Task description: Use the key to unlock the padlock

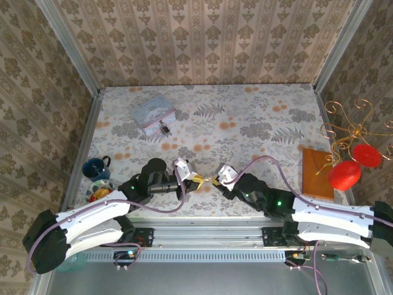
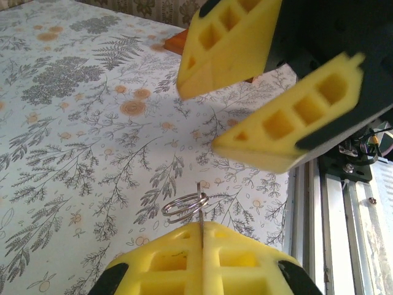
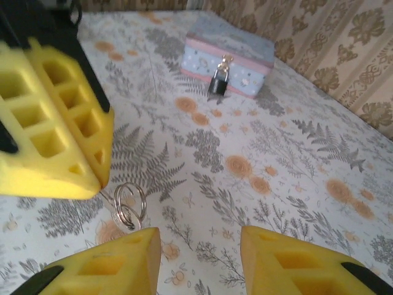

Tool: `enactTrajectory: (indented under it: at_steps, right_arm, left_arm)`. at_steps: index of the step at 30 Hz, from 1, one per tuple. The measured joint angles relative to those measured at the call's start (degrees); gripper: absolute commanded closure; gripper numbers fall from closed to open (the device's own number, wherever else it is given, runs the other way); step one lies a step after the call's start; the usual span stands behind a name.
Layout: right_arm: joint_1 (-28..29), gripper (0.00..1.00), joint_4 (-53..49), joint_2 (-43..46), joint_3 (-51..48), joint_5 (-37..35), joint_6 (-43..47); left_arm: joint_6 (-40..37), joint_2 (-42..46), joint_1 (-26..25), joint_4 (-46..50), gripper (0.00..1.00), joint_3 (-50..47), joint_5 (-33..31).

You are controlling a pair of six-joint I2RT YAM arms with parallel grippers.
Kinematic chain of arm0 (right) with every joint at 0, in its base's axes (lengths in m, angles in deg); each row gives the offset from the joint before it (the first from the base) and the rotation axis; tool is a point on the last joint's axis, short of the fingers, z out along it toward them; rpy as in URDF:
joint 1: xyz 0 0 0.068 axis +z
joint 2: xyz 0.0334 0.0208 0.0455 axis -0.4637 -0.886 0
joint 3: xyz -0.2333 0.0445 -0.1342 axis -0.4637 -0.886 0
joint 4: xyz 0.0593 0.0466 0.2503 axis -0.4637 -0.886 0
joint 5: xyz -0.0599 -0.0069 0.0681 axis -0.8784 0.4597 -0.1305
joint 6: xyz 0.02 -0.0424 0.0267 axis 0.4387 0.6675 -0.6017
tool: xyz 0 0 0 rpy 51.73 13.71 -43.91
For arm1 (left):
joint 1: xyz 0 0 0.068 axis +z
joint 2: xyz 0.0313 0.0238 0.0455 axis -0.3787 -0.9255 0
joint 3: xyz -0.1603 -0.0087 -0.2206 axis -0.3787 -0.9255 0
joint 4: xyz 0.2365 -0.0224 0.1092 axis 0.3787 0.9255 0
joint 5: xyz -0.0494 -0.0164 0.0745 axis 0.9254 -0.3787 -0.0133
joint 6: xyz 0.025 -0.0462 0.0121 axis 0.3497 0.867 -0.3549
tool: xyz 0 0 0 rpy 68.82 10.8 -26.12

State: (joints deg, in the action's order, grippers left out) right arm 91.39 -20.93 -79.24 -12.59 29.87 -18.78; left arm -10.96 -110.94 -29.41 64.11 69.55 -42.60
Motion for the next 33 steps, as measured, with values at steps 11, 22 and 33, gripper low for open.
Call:
enactTrajectory:
  at_steps: [11,22,33]
  right_arm:
    - [2.7,0.63,10.2,3.5,-8.9,6.5,4.4]
    - [5.1,0.62,22.6,-10.1,-8.8,3.5,17.2]
    - [5.1,0.6,28.4,-15.1,-8.3,3.1,18.7]
  left_arm:
    - [7.6,-2.5,3.5,4.0,1.0,3.7,0.0]
    - [22.8,-9.2,4.8,14.6,1.0,13.2,0.9]
    - [25.1,-11.6,4.5,23.9,1.0,16.2,0.6]
